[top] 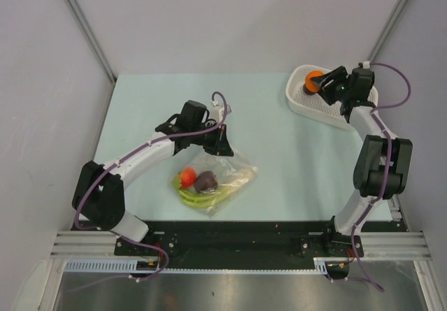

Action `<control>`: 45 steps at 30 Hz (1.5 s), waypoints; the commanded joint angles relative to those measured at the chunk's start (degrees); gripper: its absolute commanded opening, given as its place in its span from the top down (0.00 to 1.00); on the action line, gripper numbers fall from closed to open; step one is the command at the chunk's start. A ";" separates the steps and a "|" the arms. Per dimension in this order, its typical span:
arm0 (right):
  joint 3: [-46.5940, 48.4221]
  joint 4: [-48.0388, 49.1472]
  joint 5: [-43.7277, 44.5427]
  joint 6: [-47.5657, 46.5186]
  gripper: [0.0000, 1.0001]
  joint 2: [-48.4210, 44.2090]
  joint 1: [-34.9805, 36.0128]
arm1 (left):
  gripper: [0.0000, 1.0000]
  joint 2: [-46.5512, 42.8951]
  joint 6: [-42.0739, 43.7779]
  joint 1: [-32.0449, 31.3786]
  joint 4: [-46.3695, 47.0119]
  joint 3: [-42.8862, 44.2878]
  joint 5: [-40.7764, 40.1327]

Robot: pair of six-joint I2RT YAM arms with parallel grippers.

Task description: Open the zip-top bag and remove the fake food

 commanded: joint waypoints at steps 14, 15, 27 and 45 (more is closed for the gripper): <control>29.64 -12.93 4.91 -4.96 0.91 28.19 -7.21 | 1.00 8.37 5.62 1.40 -3.44 10.56 -1.54; 31.56 -14.15 5.17 -5.22 0.89 28.90 -7.56 | 1.00 8.81 5.45 1.40 -3.70 10.91 -1.54; 38.87 -18.64 4.56 -8.03 0.39 36.20 -9.32 | 1.00 10.14 3.08 1.32 -4.49 11.97 -3.03; 37.50 -33.68 7.63 -9.19 0.10 22.86 -6.34 | 1.00 -0.23 0.44 1.40 -2.30 3.89 -2.77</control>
